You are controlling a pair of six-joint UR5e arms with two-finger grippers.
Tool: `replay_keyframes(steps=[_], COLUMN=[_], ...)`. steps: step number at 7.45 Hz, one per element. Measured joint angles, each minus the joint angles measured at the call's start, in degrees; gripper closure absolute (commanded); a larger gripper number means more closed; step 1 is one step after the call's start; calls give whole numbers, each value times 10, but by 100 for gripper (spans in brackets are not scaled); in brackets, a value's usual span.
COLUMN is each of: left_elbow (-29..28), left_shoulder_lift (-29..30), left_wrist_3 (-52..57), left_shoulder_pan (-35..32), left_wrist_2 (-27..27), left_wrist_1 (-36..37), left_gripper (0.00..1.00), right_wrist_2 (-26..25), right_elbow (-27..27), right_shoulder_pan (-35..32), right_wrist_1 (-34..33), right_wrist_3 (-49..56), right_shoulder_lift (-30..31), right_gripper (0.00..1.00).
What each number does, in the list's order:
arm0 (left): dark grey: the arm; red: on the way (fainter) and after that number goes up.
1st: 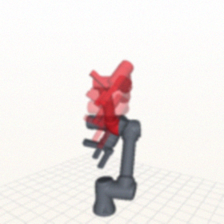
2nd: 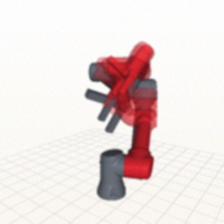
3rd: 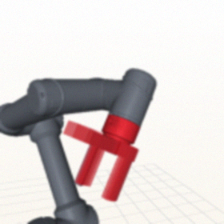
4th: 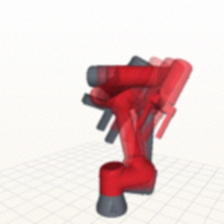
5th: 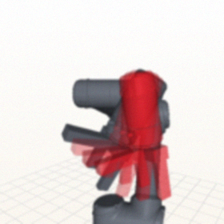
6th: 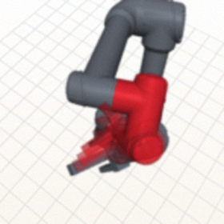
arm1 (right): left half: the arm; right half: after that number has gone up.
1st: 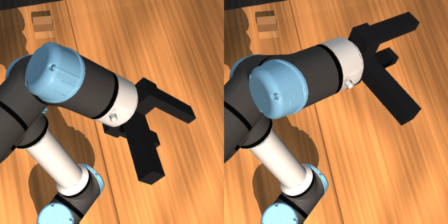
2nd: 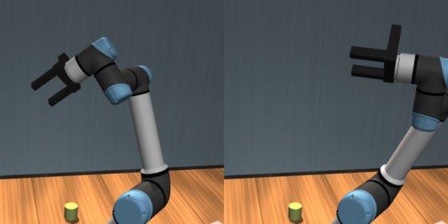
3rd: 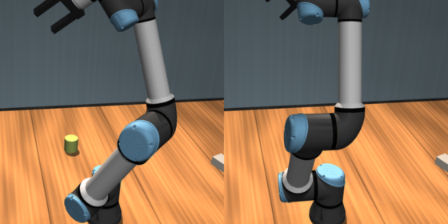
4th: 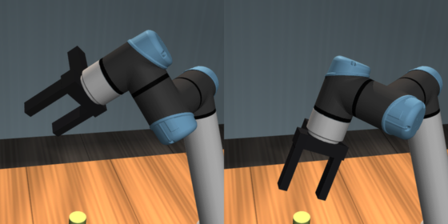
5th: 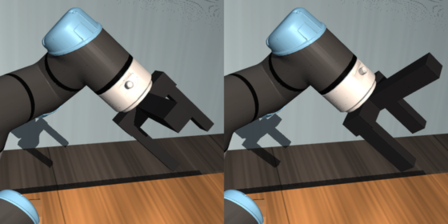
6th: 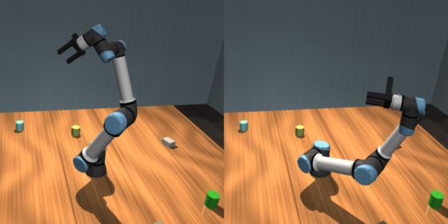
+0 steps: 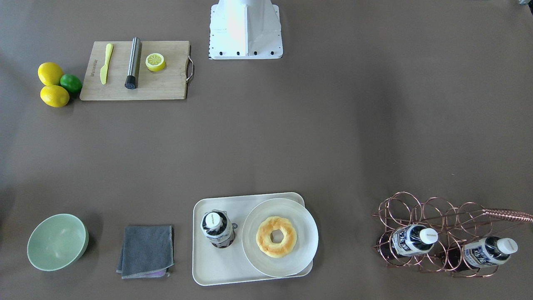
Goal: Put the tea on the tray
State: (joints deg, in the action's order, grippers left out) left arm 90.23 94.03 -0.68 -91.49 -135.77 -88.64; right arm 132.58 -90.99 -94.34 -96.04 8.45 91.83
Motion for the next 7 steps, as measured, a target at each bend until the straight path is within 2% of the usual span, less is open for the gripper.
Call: replay_keyframes(steps=[7], left_elbow=[3], left_shoulder_lift=[-3], left_wrist_3=[0], left_shoulder_pan=[9], left_wrist_2=[0], left_wrist_1=[0], left_gripper=[2], right_wrist_2=[1], right_elbow=[4], right_shoulder_pan=[-7], right_wrist_1=[0], right_wrist_3=[-2], right_shoulder_lift=[0], right_gripper=[0])
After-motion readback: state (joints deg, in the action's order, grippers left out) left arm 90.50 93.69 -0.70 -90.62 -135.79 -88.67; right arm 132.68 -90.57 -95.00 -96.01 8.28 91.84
